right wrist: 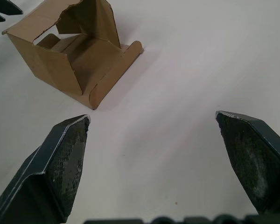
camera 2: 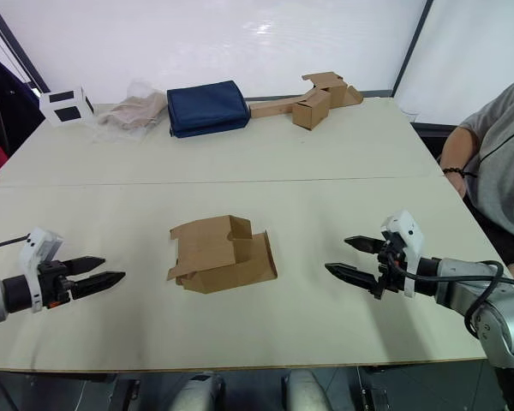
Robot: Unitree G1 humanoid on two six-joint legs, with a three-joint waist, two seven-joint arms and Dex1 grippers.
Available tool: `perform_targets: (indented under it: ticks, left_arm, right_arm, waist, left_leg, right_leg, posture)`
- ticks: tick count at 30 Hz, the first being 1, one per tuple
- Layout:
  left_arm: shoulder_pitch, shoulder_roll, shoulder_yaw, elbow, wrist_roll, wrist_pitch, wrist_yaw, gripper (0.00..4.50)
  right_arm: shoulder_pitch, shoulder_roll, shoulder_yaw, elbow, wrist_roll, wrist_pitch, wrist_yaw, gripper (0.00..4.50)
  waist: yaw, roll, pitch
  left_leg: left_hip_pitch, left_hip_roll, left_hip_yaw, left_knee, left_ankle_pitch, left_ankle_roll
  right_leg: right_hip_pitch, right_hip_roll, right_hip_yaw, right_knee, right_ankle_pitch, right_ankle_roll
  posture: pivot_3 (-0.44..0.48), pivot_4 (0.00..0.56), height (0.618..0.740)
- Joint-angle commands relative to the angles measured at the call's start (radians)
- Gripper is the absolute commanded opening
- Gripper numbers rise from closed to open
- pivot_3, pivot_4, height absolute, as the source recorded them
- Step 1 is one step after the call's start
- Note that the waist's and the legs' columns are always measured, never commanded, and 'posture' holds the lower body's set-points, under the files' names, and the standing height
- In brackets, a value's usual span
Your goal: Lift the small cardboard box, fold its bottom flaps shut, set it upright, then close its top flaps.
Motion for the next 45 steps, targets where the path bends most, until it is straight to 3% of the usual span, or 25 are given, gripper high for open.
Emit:
perform_targets:
  ticks: [1,26,29,33,35,45]
  left_arm:
    - [-0.012,0.005,0.034,-0.021,-0.024,0.004,-0.002,4.49]
    - [-0.085,-0.022,0.025,0.014,-0.056,0.036,0.029,4.49]
    - [-0.087,-0.021,0.023,0.014,-0.093,0.088,0.015,4.49]
    - [-0.121,0.011,0.034,0.049,-0.354,0.45,-0.066,4.49]
    - [-0.151,-0.016,0.012,0.059,-0.428,0.544,-0.069,4.49]
    - [-0.373,-0.161,-0.031,0.178,-0.458,0.624,0.039,4.49]
  right_arm:
    - [-0.017,0.006,-0.006,-0.006,-0.001,-0.009,0.007,4.42]
    - [-0.064,0.006,0.025,0.026,-0.047,-0.018,0.022,4.42]
    - [-0.062,0.005,0.017,0.011,-0.041,-0.011,0.022,4.42]
    - [-0.067,0.02,-0.017,-0.113,0.099,0.074,0.011,4.42]
    - [-0.1,0.021,-0.005,-0.21,0.185,0.131,-0.014,4.42]
    - [-0.158,0.044,0.058,-0.42,0.334,0.231,-0.175,4.42]
  waist:
    - [0.0,0.0,0.0]
    - [0.0,0.0,0.0]
    - [-0.001,0.0,0.0]
    - [-0.002,0.0,0.0]
    - [-0.003,0.001,0.0]
    - [0.003,-0.001,-0.001]
  left_leg:
    - [0.0,0.0,0.0,0.0,0.0,0.0]
    - [0.0,0.0,0.0,0.001,0.0,0.0]
    - [0.0,0.0,0.0,0.0,0.0,0.0]
    - [0.0,0.0,0.0,0.001,0.0,0.0]
    - [0.0,0.0,0.0,0.001,0.0,0.0]
    - [0.001,0.0,-0.002,0.002,0.0,0.0]
  right_leg:
    - [0.0,0.0,0.0,0.0,0.0,0.0]
    - [0.0,0.0,0.0,0.001,0.0,0.0]
    - [0.0,0.0,0.0,0.001,0.0,0.0]
    - [0.0,0.0,0.0,0.002,0.0,0.0]
    - [0.0,0.0,0.0,0.003,0.0,0.0]
    - [0.001,0.0,-0.001,0.002,0.0,0.0]
  posture:
    - [0.0,0.15,0.74]
    - [0.0,0.15,0.74]
    - [0.0,0.15,0.74]
    - [0.0,0.15,0.74]
    - [0.0,0.15,0.74]
    - [0.0,0.15,0.74]
